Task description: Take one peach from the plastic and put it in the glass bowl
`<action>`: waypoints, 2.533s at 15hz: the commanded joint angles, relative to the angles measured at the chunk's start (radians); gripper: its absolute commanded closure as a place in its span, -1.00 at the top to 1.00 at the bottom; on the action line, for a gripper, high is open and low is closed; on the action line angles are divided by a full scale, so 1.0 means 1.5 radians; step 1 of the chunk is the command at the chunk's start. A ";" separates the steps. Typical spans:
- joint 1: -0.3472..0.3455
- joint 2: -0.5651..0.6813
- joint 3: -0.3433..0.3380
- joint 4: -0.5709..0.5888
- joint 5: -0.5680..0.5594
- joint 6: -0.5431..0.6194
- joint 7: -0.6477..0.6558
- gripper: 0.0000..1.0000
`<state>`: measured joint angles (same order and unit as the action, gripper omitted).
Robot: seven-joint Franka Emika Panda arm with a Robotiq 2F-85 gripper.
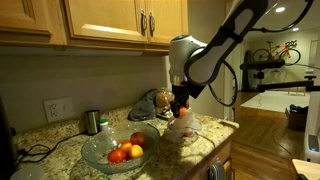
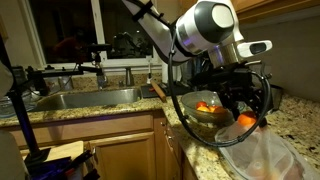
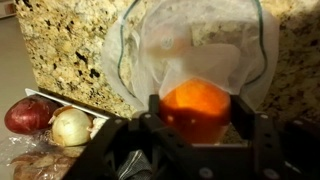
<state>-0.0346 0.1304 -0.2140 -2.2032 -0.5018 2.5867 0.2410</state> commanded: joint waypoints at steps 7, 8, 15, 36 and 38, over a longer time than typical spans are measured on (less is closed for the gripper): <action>-0.016 -0.066 0.006 -0.069 -0.034 0.030 0.030 -0.11; -0.018 -0.064 0.006 -0.069 -0.032 0.031 0.028 -0.11; -0.024 -0.032 0.009 -0.063 -0.004 0.027 0.012 -0.11; -0.020 0.087 -0.001 -0.016 0.102 0.013 -0.043 1.00; -0.020 0.087 -0.001 -0.011 0.101 0.013 -0.043 1.00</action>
<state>-0.0583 0.2801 -0.2144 -2.2201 -0.3580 2.6132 0.2009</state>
